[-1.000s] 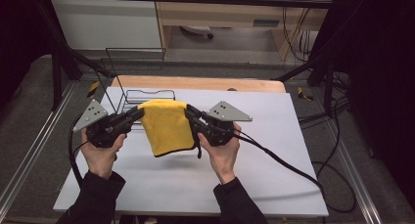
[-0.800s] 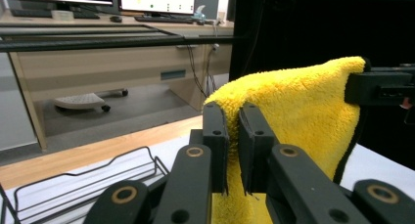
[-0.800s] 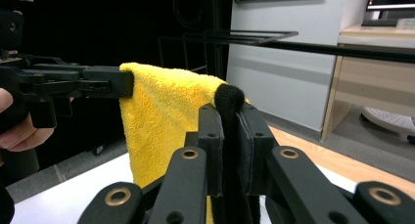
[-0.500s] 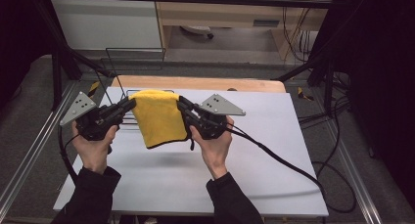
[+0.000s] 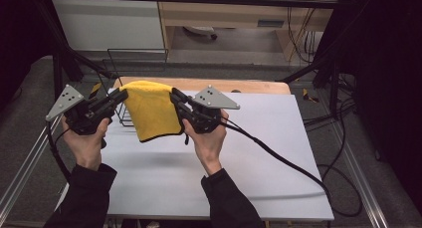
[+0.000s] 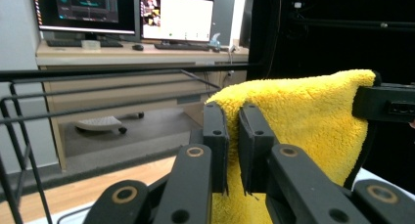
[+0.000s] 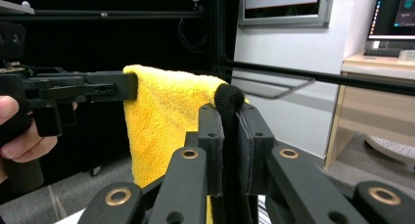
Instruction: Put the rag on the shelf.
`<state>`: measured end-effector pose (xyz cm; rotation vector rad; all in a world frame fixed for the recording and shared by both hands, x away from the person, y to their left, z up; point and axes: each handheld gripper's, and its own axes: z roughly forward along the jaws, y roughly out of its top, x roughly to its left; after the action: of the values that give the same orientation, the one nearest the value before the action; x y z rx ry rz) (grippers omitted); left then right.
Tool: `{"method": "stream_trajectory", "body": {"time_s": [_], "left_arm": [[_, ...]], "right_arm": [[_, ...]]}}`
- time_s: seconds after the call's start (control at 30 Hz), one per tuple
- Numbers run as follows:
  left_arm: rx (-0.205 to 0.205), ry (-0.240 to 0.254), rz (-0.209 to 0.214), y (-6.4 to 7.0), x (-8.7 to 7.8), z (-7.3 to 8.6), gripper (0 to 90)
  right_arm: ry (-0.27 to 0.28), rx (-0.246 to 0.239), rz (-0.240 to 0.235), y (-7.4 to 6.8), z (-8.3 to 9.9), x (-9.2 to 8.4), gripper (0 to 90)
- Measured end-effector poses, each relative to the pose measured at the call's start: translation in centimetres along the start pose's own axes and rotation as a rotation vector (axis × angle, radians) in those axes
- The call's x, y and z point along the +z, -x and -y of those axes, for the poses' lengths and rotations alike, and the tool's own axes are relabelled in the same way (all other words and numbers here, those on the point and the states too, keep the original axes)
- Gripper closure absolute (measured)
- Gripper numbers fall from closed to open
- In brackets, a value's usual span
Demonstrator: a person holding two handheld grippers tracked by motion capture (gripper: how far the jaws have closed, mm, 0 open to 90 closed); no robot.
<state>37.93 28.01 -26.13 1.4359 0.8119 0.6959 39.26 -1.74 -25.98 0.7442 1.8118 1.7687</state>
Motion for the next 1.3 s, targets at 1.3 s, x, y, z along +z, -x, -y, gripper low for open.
{"method": "stream_trajectory", "body": {"time_s": [1.3], "left_arm": [[-0.002,0.120,-0.056,-3.5,-0.1,-6.0,83.2]], "right_arm": [[0.115,-0.022,-0.004,-0.7,-5.7,4.7,82.3]]}}
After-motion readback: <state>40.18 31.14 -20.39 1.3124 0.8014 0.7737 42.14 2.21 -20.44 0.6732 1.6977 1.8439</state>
